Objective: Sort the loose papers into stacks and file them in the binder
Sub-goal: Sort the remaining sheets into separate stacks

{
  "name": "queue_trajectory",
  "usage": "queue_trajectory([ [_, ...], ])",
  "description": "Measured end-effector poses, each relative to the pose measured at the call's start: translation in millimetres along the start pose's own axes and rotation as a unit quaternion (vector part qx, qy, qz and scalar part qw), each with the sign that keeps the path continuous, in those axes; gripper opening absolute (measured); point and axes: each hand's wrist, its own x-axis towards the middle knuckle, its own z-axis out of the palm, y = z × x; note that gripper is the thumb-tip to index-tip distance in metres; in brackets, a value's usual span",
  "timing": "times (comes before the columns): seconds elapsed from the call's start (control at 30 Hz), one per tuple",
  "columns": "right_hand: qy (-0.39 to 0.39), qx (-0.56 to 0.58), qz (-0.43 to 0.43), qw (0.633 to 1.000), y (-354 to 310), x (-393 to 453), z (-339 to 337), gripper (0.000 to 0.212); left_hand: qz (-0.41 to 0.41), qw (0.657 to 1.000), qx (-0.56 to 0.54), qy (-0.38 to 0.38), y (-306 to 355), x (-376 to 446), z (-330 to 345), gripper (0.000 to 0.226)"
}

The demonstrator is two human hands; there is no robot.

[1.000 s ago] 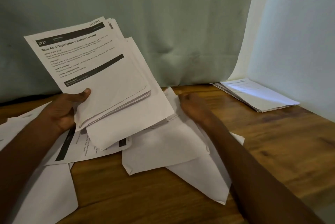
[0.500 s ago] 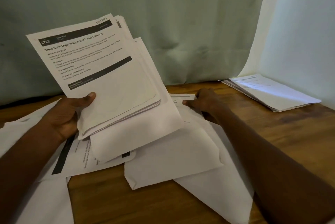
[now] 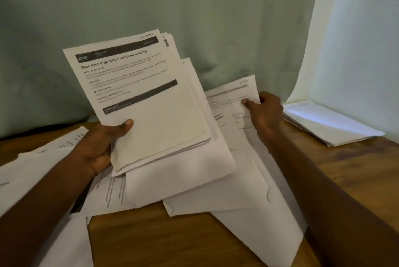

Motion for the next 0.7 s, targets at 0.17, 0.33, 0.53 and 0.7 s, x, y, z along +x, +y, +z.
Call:
queue_trajectory([
  [0.17,0.143,0.071,-0.138,0.978,-51.1,-10.1,-20.7,0.014,0.034,0.999,-0.035,0.004,9.6,-6.3,4.0,0.046],
  [0.33,0.227,0.186,-0.226,0.929,-105.1,-9.5,-37.4,0.019,0.072,0.995,-0.063,0.003,26.8,-8.2,10.6,0.046],
  [0.53,0.183,0.297,-0.159,0.924,-159.5,-5.9,-28.9,0.013,0.076,0.993,-0.086,-0.017,46.5,-9.3,7.6,0.051],
  [0.7,0.064,0.332,-0.1,0.936,-148.7,-22.4,-11.8,0.018,0.067,0.993,-0.089,-0.025,49.0,-3.1,-2.2,0.06],
])
